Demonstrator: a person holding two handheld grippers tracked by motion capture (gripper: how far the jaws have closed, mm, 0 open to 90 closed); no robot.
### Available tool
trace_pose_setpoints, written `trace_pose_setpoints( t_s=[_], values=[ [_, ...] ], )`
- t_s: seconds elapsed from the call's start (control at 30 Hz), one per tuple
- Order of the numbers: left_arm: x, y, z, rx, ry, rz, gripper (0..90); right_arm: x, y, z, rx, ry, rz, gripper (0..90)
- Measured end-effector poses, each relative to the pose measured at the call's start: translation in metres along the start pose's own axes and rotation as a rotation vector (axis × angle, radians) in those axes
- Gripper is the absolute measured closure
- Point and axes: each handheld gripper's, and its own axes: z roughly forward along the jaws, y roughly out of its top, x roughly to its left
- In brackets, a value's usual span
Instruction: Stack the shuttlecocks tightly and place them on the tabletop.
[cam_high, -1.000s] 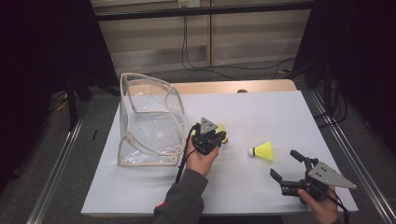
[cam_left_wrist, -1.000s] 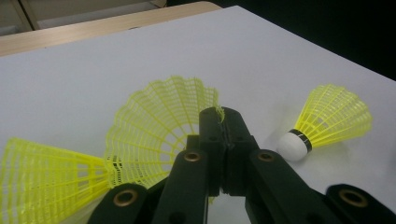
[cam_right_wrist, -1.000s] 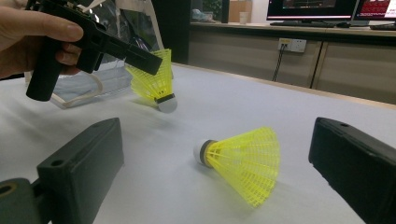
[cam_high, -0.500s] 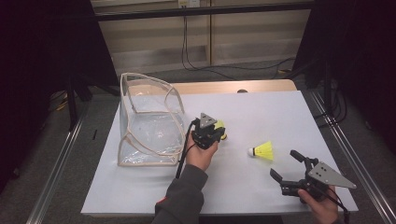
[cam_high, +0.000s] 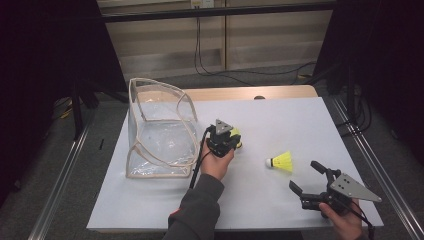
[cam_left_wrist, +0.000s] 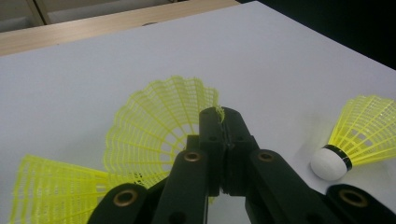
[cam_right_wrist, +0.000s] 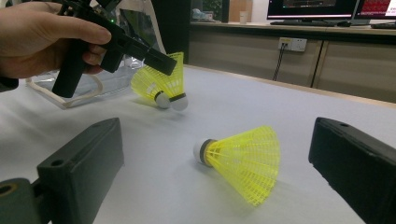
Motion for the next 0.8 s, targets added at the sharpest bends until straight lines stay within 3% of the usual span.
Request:
trace_pose_setpoints(
  t_s=[0.3, 0.8],
  values=[
    [0.004, 0.01, 0.003, 0.002, 0.01, 0.012, 88.4, 0.0, 0.0, 0.0, 0.001, -0.001, 0.002, 2.7],
    [0.014, 0.015, 0.01, -0.004, 0.043, -0.008, 88.5, -0.001, -0.001, 0.0, 0.002, 0.001, 0.007, 2.6]
  ],
)
